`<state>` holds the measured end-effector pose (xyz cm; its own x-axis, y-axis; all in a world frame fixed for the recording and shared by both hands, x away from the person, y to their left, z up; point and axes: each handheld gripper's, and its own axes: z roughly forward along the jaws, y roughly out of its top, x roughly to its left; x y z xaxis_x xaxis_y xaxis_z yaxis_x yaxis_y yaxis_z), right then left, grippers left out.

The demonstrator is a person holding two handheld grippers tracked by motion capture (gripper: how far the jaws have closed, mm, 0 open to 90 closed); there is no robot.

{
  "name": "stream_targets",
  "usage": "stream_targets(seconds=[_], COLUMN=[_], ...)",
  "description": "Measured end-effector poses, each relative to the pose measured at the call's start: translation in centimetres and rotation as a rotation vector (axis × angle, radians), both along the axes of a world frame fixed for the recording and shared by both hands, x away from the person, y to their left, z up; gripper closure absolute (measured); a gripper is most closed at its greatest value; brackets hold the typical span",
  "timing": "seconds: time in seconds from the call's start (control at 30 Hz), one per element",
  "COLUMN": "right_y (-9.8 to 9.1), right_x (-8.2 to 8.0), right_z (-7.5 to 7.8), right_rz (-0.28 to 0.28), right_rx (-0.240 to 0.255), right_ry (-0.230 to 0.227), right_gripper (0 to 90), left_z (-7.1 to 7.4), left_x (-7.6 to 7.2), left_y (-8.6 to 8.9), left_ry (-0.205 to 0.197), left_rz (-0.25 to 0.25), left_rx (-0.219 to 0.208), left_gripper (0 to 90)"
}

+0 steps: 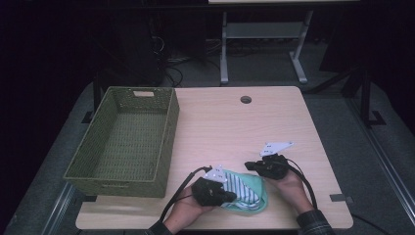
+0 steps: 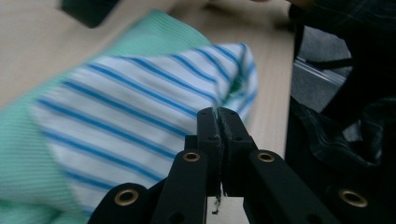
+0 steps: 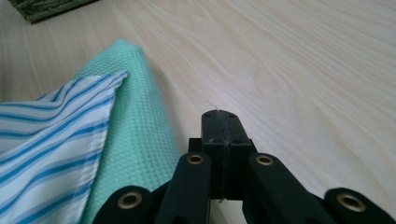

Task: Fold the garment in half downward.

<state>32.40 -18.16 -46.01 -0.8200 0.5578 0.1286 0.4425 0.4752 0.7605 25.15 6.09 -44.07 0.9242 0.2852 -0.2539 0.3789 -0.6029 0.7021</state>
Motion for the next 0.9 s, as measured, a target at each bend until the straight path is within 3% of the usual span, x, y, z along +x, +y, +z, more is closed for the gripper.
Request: stream_targets(seconds=[0.07,0.2,0.3,0.53,0.9], right_y=[0.4,0.9,1.2,0.7,-1.4], right_x=[0.0,0.0,-0.1,-0.3,-1.4], right_z=[-0.2,-0.7,-1.0,-1.2,-0.9], right_rz=[0.005,0.043,0.064,0.063,0.035], right_rx=[-0.001,-0.016,-0.033,-0.046,-0.053], right_ry=[0.012,0.027,0.044,0.061,0.083], right_gripper=[89.6,89.6,89.6,89.6,89.6], left_z=[-0.4,-1.5,-1.9,-1.9,-1.6], left_x=[-0.6,-0.9,-0.8,-0.1,2.3], left_y=[-0.4,-1.2,-1.3,-0.9,0.8], left_ry=[-0.011,0.016,0.013,-0.034,-0.103], left_rz=[-0.016,-0.050,-0.060,-0.025,0.050], left_rx=[0.018,0.053,0.078,0.114,0.166], left_gripper=[87.7,87.8,88.2,88.2,88.2])
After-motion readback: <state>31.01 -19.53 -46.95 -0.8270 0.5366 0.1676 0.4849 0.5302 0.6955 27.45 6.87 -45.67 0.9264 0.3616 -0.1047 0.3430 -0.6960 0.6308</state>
